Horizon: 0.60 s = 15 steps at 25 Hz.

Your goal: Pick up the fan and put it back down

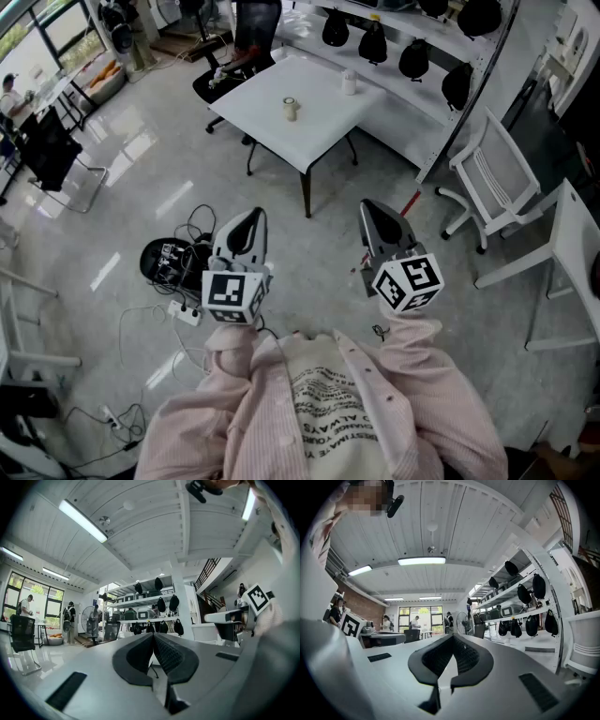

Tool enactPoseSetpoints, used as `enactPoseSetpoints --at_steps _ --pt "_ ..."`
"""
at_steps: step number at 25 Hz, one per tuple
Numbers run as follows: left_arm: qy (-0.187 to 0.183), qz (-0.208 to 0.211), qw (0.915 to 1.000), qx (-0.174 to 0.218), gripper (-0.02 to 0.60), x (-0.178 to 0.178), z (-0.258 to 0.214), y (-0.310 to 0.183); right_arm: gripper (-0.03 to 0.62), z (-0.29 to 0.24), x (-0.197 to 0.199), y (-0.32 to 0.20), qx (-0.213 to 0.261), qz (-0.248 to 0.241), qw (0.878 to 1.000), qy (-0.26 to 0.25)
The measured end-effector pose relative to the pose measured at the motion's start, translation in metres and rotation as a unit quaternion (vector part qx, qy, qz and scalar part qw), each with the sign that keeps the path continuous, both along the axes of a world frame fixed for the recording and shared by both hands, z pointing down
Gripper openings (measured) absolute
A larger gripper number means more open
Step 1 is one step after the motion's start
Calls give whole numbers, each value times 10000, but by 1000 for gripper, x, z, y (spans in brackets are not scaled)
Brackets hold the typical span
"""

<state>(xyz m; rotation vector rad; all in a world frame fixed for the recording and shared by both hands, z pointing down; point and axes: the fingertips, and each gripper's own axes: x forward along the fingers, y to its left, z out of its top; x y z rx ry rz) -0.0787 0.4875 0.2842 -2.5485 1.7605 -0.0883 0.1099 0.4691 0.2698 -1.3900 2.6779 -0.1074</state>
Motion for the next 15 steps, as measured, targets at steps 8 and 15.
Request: enactPoseSetpoints --at_steps 8,15 --pt "5 117 9999 -50 3 24 5 -16 0 -1 15 -12 218 -146 9997 26" --pt "88 -39 9998 -198 10 36 15 -29 -2 7 31 -24 190 -187 9996 -12"
